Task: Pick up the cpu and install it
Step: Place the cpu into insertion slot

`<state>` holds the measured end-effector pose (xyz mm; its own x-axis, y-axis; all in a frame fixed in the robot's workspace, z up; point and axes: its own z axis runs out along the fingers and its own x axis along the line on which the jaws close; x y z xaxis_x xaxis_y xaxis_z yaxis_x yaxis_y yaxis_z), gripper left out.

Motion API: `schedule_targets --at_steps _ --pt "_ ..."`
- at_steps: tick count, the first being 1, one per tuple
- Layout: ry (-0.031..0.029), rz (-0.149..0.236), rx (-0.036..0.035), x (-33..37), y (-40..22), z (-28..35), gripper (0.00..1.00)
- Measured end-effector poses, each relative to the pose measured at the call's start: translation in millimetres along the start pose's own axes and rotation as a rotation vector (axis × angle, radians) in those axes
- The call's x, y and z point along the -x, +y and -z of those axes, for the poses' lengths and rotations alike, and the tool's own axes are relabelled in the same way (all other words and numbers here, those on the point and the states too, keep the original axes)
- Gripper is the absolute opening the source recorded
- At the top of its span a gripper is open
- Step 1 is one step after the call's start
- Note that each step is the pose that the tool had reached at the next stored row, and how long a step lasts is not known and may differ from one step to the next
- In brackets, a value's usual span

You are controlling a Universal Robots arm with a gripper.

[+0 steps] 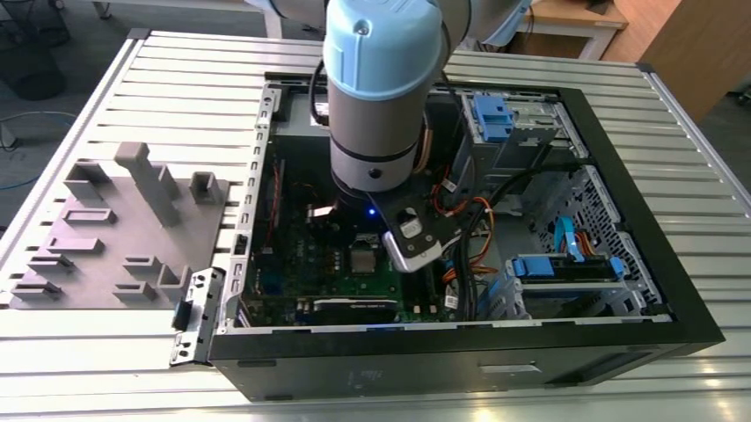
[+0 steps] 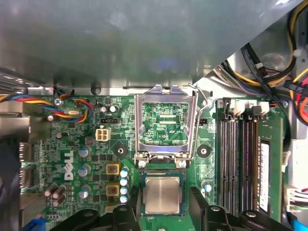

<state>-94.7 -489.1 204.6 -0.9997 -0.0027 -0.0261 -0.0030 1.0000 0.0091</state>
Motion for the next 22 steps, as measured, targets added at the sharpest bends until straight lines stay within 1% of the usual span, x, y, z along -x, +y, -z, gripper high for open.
schedule_targets --at_steps 4,12,14,16,17,19,20,22 --pt "0.0001 0.0 -0.0001 0.2 0.1 8.5 0.53" --pt "0.0 0.0 0.0 0.3 0.1 10.1 0.53" --pt "0.0001 0.0 0.0 0.3 0.1 10.4 0.51" --pt "0.0 0.0 0.0 0.3 0.1 10.6 0.39" --pt "0.0 0.0 0.0 0.3 0.1 10.7 0.39" --pt "0.0 0.0 0.0 0.3 0.1 11.0 0.27" --pt "0.0001 0.0 0.0 0.3 0.1 11.1 0.27" --pt "0.0 0.0 0.0 0.3 0.1 11.4 0.15"
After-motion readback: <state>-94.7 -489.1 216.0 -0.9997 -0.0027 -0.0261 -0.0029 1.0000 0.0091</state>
